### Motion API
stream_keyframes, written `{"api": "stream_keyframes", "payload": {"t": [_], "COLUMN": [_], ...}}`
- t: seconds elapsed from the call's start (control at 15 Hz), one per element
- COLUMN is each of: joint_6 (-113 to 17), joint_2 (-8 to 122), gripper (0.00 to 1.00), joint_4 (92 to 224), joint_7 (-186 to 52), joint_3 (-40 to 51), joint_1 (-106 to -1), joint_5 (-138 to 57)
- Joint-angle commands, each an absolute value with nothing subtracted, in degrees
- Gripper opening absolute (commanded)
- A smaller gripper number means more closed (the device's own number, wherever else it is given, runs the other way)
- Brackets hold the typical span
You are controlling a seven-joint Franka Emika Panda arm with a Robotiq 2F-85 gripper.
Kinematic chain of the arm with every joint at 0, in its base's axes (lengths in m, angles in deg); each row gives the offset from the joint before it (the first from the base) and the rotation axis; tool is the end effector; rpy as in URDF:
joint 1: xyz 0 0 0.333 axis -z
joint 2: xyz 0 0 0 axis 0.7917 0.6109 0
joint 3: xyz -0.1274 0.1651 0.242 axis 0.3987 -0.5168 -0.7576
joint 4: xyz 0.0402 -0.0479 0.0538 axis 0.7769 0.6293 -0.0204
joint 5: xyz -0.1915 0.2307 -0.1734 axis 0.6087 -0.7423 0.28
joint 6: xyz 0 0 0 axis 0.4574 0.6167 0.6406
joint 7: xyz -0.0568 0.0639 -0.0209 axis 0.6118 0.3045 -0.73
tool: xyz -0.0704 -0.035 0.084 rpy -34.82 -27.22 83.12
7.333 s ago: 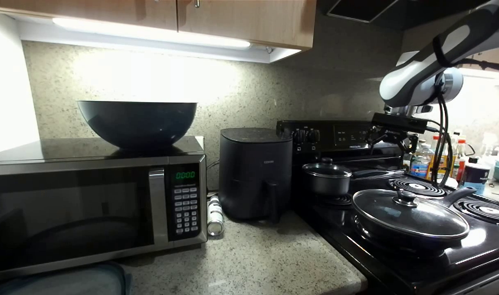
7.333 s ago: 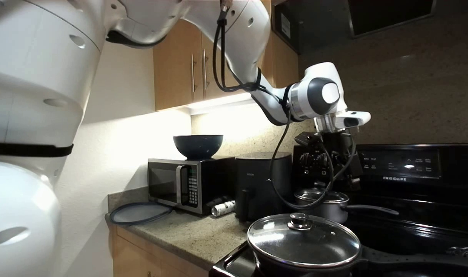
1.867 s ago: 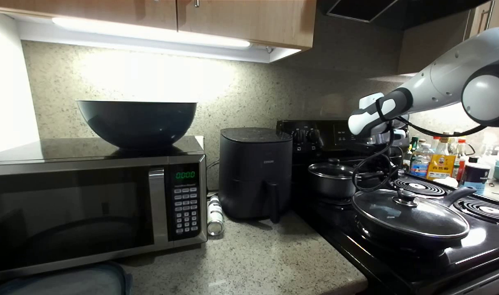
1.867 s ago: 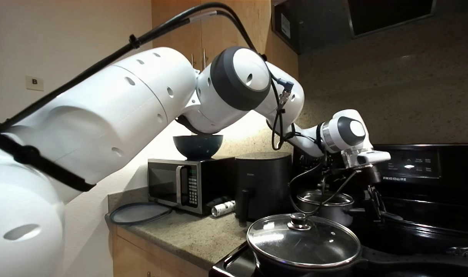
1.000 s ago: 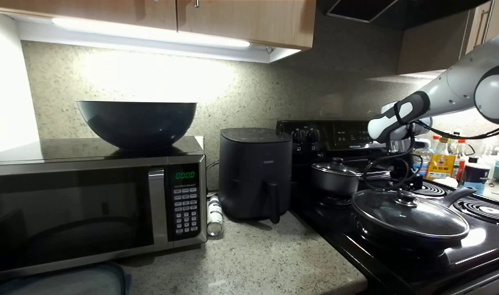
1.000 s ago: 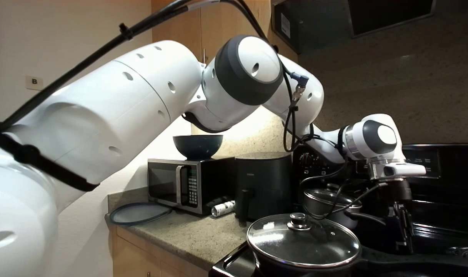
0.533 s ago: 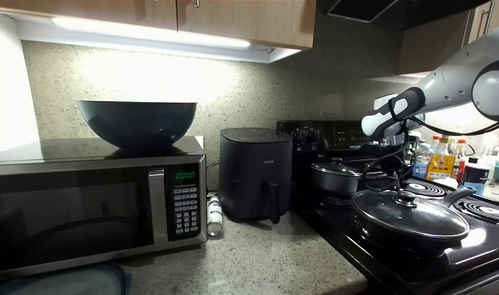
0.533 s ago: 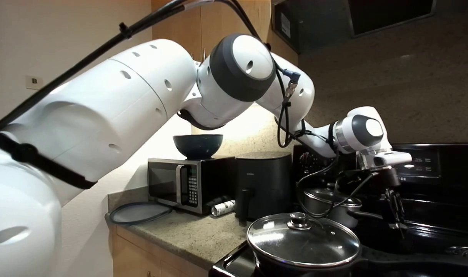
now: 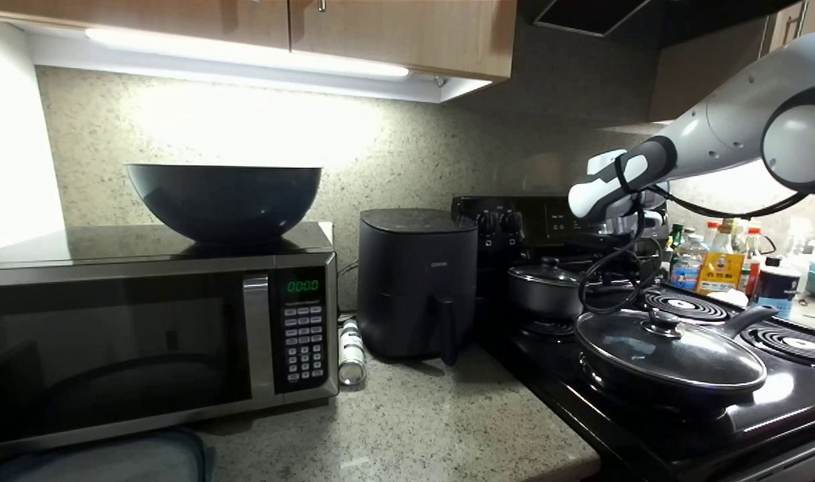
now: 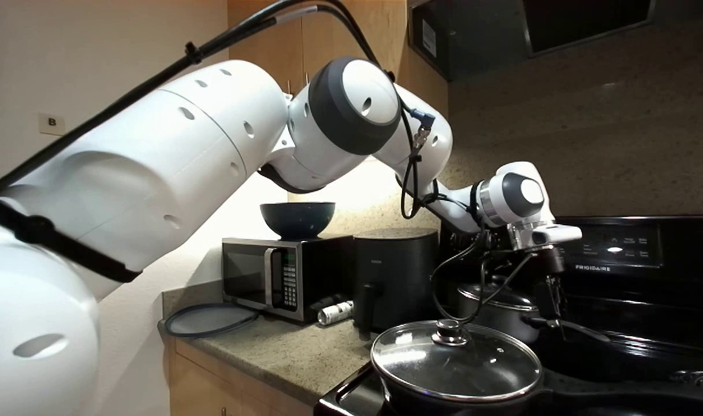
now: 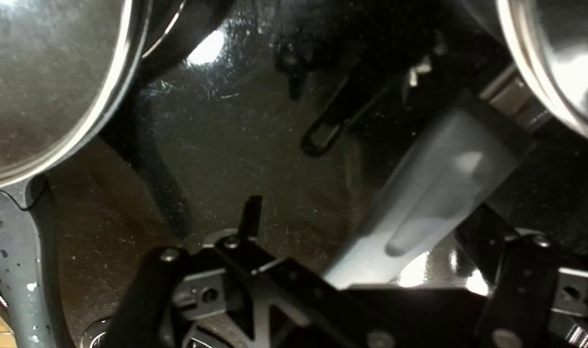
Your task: Slide the pot on the stove to the plate on the right
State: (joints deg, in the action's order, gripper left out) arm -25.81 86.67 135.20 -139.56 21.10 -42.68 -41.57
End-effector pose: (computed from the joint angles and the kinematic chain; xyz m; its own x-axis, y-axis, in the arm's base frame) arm 0.6485 -0.2841 0.3266 -0.1594 -0.9554 0.2485 -0.9791 0.1853 0.0845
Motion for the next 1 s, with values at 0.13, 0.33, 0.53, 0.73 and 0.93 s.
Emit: {"api": "stream_keyframes", "payload": {"t": [0.13, 0.33, 0.53, 0.73, 0.93], "joint_6": [-27.44, -29.74, -32.15, -35.61, -37.12], "joint_2": [87.09, 86.67, 86.17, 85.27, 84.81], "gripper": [0.74, 0.53, 0.33, 0.17, 0.00], "joint_4": [135.65, 136.60, 137.53, 139.57, 141.99], "joint_7": [-141.02, -142.48, -144.02, -147.22, -150.24], "joint_3": [21.33, 21.65, 22.05, 23.19, 24.83], "joint_1": [-42.83, -43.00, -43.01, -42.56, -41.66], "joint_5": [-41.79, -41.78, -41.77, -41.93, -42.21]}}
